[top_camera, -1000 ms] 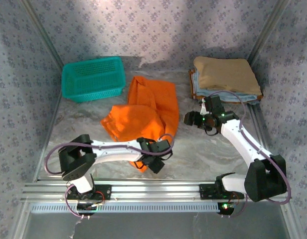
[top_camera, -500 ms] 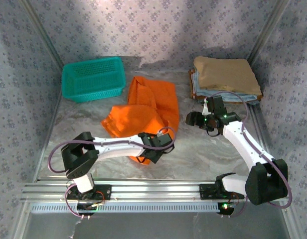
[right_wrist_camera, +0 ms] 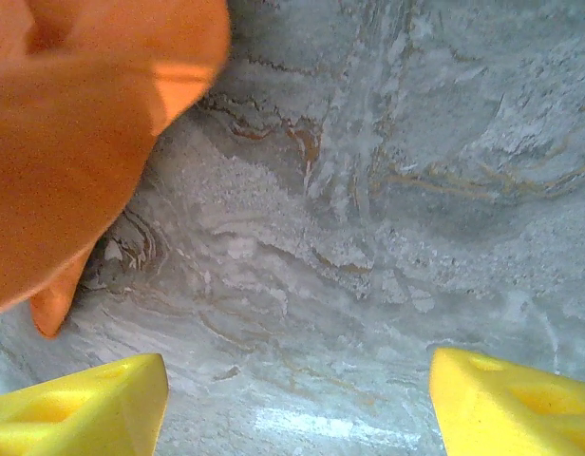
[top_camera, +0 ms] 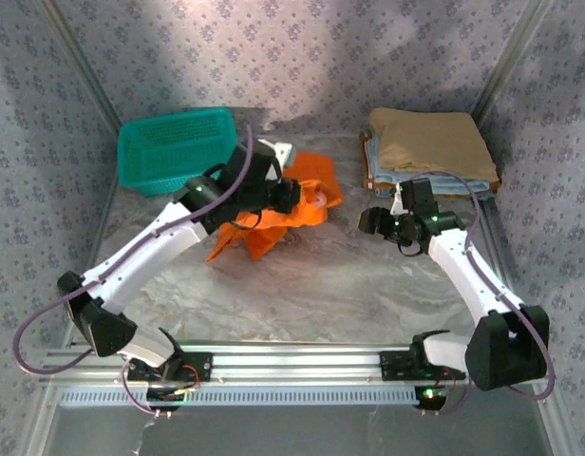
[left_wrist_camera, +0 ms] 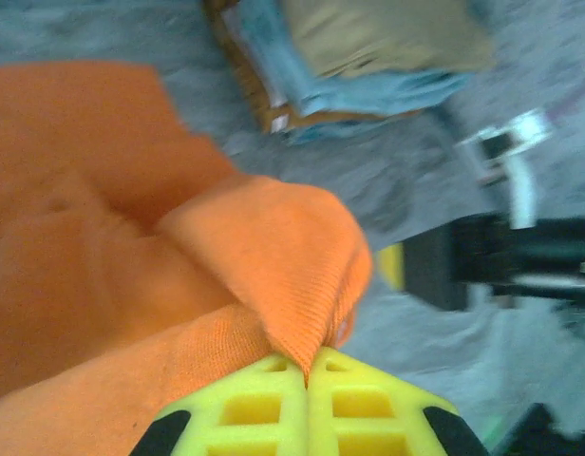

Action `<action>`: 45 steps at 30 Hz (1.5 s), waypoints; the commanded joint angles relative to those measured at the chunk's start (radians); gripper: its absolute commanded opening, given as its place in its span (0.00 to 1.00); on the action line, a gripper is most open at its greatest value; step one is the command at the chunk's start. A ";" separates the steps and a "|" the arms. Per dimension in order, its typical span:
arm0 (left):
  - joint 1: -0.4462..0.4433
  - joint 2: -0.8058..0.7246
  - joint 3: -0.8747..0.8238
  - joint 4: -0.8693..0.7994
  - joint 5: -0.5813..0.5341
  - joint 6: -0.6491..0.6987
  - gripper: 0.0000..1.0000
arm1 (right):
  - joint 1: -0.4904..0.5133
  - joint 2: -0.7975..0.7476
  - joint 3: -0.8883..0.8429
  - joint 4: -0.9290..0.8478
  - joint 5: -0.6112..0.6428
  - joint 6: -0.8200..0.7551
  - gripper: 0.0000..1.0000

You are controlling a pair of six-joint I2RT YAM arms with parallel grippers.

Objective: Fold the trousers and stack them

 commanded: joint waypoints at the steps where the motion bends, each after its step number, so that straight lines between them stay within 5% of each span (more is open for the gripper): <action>1: -0.014 0.022 0.095 0.042 0.164 -0.078 0.00 | -0.023 0.003 0.040 -0.003 -0.014 -0.001 0.75; 10: -0.172 0.232 0.439 0.009 0.178 -0.117 0.00 | -0.104 -0.007 0.035 0.024 -0.050 0.031 0.75; 14: -0.117 0.212 0.416 -0.027 0.090 -0.135 0.00 | -0.131 -0.018 0.034 0.029 -0.074 0.037 0.75; 19: 0.158 -0.008 0.096 0.048 0.089 -0.179 0.00 | -0.129 -0.026 0.033 0.037 -0.098 0.037 0.75; 26: 0.685 -0.464 -0.357 0.029 0.239 -0.210 0.00 | -0.058 0.008 0.047 0.065 -0.092 0.057 0.75; 31: 1.041 -0.595 -0.527 -0.047 0.407 -0.208 0.00 | 0.030 0.074 0.093 0.079 -0.074 0.066 0.75; 32: 1.104 -0.597 -0.551 -0.063 0.414 -0.209 0.07 | 0.049 0.086 0.102 0.078 -0.069 0.065 0.75; 34: 1.202 -0.591 -0.585 -0.065 0.412 -0.211 0.52 | 0.079 0.107 0.118 0.079 -0.066 0.061 0.75; 35: 1.251 -0.576 -0.599 -0.055 0.413 -0.210 0.66 | 0.096 0.119 0.124 0.079 -0.063 0.061 0.75; 37: 1.304 -0.530 -0.601 -0.046 0.396 -0.215 0.83 | 0.130 0.142 0.131 0.086 -0.058 0.058 0.76; 41: 1.243 -0.482 -0.602 0.025 0.403 -0.249 0.90 | 0.204 0.224 0.165 0.099 -0.047 0.052 0.76; 45: 0.933 -0.478 -0.578 -0.054 0.207 -0.187 0.89 | 0.273 0.353 0.248 0.112 -0.021 0.036 0.75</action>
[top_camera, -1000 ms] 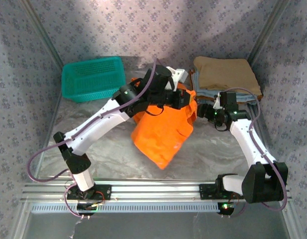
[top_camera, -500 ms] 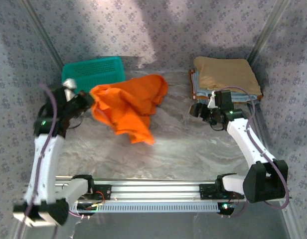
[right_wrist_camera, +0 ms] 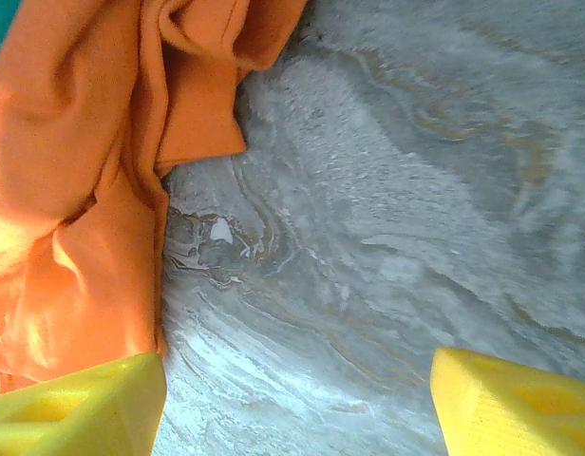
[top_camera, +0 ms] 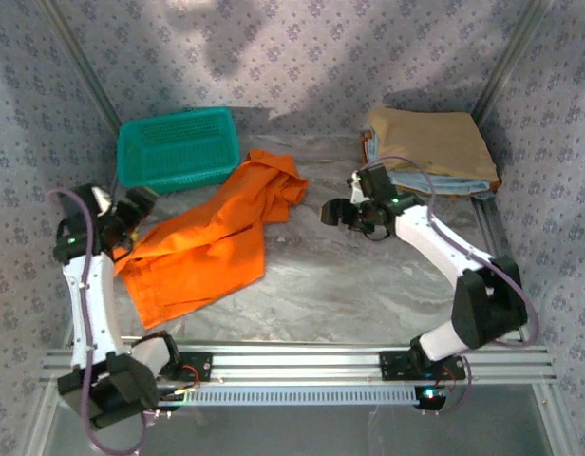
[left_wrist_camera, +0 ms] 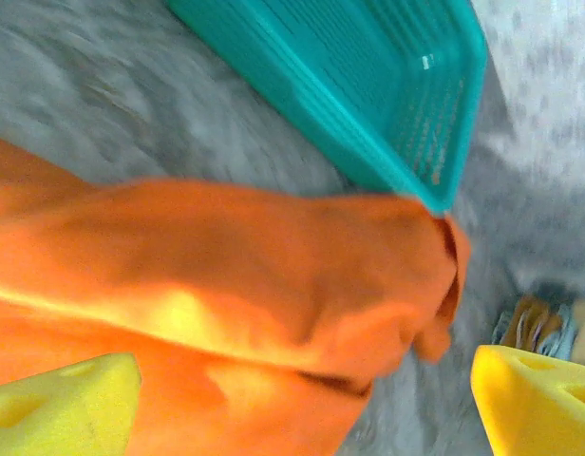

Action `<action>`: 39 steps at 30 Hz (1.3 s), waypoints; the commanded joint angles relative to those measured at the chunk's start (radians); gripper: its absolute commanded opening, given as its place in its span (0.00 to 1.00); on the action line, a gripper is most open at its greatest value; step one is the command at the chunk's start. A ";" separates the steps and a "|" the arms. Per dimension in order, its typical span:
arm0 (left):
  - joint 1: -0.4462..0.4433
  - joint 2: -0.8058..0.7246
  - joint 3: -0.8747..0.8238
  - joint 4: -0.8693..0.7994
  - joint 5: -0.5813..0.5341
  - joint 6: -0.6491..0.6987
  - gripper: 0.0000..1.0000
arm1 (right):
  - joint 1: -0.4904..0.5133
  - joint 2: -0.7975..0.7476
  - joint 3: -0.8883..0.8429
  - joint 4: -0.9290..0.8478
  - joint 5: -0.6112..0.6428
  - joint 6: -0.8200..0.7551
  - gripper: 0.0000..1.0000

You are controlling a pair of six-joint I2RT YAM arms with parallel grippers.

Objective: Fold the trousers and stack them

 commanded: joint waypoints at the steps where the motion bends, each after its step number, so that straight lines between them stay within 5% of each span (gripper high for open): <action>1: -0.238 -0.021 0.018 -0.031 -0.123 0.036 0.88 | 0.048 0.115 0.114 0.009 0.037 -0.027 0.74; 8: -0.742 0.088 -0.152 0.080 -0.344 -0.029 0.84 | 0.136 0.454 0.399 -0.033 0.171 -0.099 0.69; 14: -0.936 0.238 -0.226 0.191 -0.494 -0.106 0.93 | 0.197 0.700 0.641 -0.093 0.244 -0.130 0.69; 20: -0.992 0.400 -0.242 0.238 -0.638 -0.141 0.95 | 0.235 0.829 0.776 -0.160 0.298 -0.111 0.65; 22: -0.993 0.434 -0.264 0.285 -0.674 -0.144 0.87 | 0.237 0.841 0.789 -0.171 0.314 -0.102 0.51; 25: -0.992 0.468 -0.278 0.322 -0.701 -0.140 0.52 | 0.235 0.813 0.772 -0.174 0.332 -0.090 0.18; 29: -0.983 0.473 -0.308 0.361 -0.696 -0.094 0.01 | 0.228 0.680 0.687 -0.156 0.360 -0.093 0.00; 34: -0.919 0.329 -0.365 0.334 -0.698 -0.024 0.00 | 0.186 0.428 0.533 -0.150 0.421 -0.118 0.00; 39: -0.758 0.171 -0.450 0.319 -0.613 0.023 0.00 | 0.088 0.147 0.397 -0.180 0.440 -0.141 0.00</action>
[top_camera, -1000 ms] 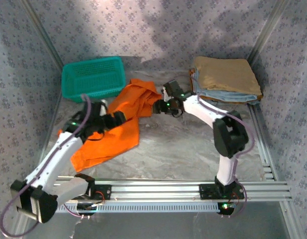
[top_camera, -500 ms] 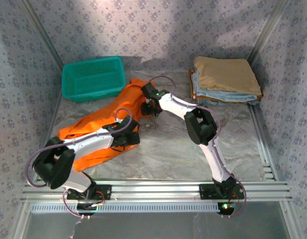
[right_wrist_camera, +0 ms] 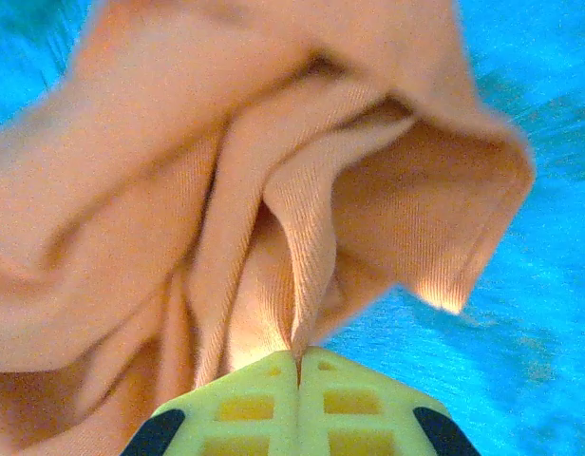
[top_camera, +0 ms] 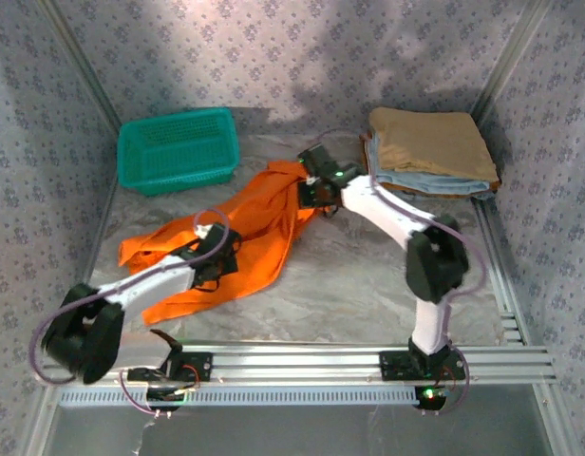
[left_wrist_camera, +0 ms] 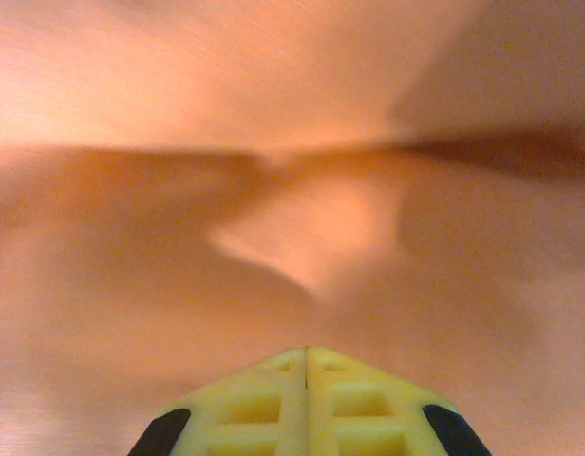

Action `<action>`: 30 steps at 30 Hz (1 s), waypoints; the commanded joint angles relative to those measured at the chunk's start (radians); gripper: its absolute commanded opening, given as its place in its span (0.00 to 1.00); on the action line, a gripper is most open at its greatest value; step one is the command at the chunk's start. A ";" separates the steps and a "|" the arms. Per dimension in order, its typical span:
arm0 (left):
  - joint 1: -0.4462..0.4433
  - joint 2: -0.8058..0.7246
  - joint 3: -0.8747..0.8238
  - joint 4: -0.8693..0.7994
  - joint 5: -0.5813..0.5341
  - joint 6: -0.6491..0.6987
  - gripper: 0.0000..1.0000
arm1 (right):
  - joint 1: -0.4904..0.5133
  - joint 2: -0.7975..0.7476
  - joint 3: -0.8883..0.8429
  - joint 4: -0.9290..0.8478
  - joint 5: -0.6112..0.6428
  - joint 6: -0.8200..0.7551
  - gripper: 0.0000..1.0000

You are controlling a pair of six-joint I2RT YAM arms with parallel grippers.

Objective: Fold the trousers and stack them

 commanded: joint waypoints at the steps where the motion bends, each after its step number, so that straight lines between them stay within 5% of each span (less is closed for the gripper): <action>1: 0.083 -0.078 -0.055 -0.013 0.050 0.052 0.00 | -0.084 -0.199 -0.054 -0.056 0.050 -0.032 0.00; 10: 0.162 -0.061 -0.091 0.026 0.109 0.023 0.00 | -0.134 -0.466 -0.110 -0.156 -0.007 -0.035 0.00; 15: 0.162 -0.012 -0.111 0.076 0.131 -0.035 0.00 | -0.149 -0.615 -0.266 -0.213 0.134 -0.007 0.00; 24: 0.228 0.220 -0.133 0.235 0.194 -0.168 0.00 | -0.483 -0.783 -0.377 -0.249 0.160 0.073 0.00; 30: 0.282 0.182 -0.191 0.270 0.168 -0.256 0.00 | -0.720 -0.846 -0.489 -0.191 0.076 0.158 0.00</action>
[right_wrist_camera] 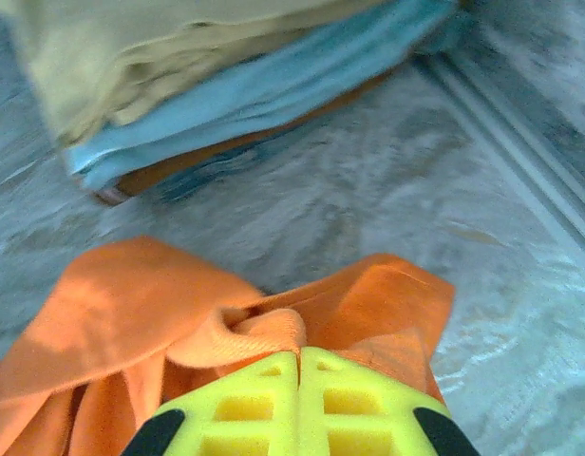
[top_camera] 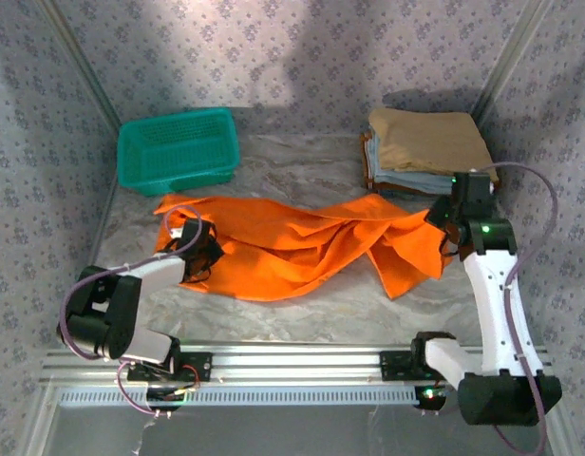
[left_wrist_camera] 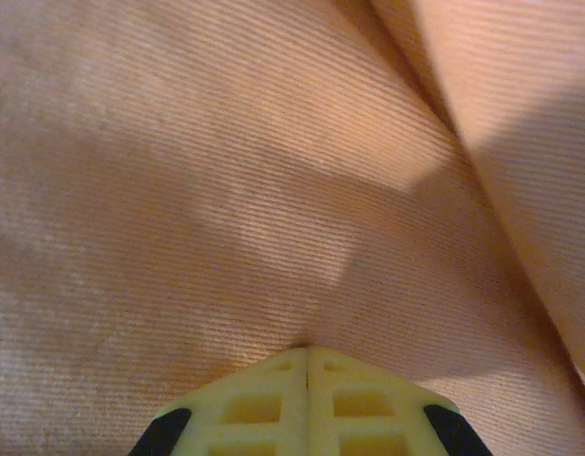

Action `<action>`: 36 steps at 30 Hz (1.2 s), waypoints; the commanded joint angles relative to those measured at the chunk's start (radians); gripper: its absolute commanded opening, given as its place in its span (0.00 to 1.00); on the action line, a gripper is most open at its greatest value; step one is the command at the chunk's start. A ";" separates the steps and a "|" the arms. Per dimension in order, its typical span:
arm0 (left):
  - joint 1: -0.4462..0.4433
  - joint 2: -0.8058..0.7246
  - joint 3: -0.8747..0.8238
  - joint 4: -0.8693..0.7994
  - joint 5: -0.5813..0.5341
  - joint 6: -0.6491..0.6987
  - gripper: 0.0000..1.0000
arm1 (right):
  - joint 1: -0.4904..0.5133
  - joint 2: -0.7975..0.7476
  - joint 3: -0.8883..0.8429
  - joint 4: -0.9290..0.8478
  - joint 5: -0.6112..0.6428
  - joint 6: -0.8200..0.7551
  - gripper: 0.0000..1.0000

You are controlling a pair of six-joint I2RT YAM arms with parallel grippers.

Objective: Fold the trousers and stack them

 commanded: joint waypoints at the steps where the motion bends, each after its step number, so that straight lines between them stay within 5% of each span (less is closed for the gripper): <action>1: 0.031 -0.004 -0.089 -0.124 -0.018 -0.088 0.00 | -0.106 -0.051 -0.051 0.049 -0.023 0.085 0.00; 6: 0.075 -0.201 -0.079 -0.274 -0.044 -0.118 0.00 | -0.155 -0.080 -0.133 0.110 -0.093 0.119 0.06; 9: 0.075 -0.343 -0.016 -0.365 -0.039 -0.047 0.00 | -0.154 -0.047 -0.142 0.071 -0.111 0.099 0.44; 13: 0.064 -0.389 0.134 -0.476 -0.028 0.054 0.00 | -0.100 -0.080 -0.143 0.071 -0.109 0.106 0.57; 15: 0.036 -0.355 0.201 -0.479 -0.055 0.094 0.21 | 0.004 -0.089 -0.131 0.084 -0.068 0.135 0.68; 20: -0.012 -0.102 0.381 -0.418 -0.074 0.159 0.73 | 0.273 0.047 -0.103 0.156 -0.007 0.218 0.77; 26: -0.011 0.256 0.567 -0.319 -0.030 0.148 0.97 | 0.309 0.226 -0.166 0.308 -0.167 0.408 0.82; 31: 0.034 0.422 0.624 -0.280 -0.030 0.121 0.94 | 0.303 0.279 -0.226 0.402 -0.220 0.522 0.86; 34: 0.075 0.464 0.618 -0.256 -0.029 0.110 0.74 | 0.277 0.334 -0.231 0.402 -0.261 0.570 0.86; 36: 0.095 0.466 0.599 -0.232 -0.019 0.106 0.51 | 0.263 0.358 -0.247 0.416 -0.266 0.613 0.85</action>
